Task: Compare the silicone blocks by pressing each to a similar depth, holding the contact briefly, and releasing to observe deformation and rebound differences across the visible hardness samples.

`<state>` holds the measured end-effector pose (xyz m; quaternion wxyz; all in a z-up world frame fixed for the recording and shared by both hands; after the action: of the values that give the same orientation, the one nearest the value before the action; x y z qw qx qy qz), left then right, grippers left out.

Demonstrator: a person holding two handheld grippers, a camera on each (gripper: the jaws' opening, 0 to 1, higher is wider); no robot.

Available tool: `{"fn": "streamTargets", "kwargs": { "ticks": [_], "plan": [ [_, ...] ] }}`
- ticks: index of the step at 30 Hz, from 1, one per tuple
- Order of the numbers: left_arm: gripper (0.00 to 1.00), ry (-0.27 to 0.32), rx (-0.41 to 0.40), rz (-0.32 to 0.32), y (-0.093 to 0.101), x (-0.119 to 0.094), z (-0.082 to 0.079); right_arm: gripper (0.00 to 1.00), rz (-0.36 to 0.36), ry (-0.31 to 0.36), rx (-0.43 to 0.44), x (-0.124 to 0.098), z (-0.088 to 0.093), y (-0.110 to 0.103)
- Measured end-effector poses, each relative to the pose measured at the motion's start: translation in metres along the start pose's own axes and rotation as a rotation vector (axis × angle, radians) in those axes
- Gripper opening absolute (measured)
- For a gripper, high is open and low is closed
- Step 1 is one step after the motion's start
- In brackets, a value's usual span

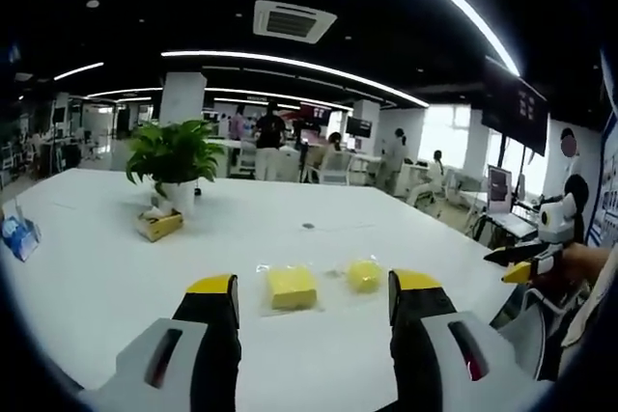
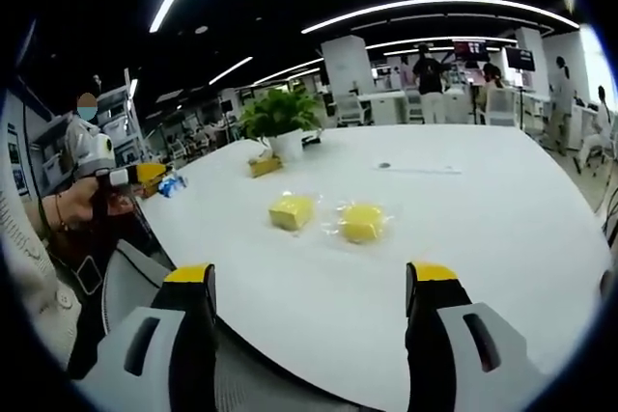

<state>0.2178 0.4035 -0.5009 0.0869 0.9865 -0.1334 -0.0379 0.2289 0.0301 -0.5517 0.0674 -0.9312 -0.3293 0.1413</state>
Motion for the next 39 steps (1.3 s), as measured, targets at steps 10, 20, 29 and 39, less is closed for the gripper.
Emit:
{"fn": "streamTargets", "kwargs": {
  "ticks": [10,20,29,39],
  "plan": [
    [0.6,-0.063,-0.055,0.078,-0.025,0.027,-0.016,0.71,0.012,-0.002,0.003,0.02,-0.01,-0.009],
    [0.58,-0.041,-0.147,0.132,-0.057,0.092,-0.018,0.68,0.058,-0.006,0.031,0.021,-0.013,-0.007],
    [0.6,-0.121,-0.254,0.154,-0.071,0.143,0.014,0.68,0.106,-0.041,0.055,0.025,-0.009,0.001],
    [0.57,-0.163,-0.539,0.076,-0.103,0.194,0.065,0.66,0.155,-0.081,0.088,0.035,-0.001,0.009]
  ]
}}
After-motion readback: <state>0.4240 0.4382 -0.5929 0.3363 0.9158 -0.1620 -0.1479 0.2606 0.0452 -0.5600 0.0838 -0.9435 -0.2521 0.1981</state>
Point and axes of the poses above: the point that each gripper's makers call its tool centre point, and the gripper's own axes: x roughly forward along the fingers, y roughly to its right, z roughly out of its underside, the point moved 7 cm from there along -x, roughly backward along the fingers, and after that the axes turned 9 degrees about y, right-handed, at the moved point
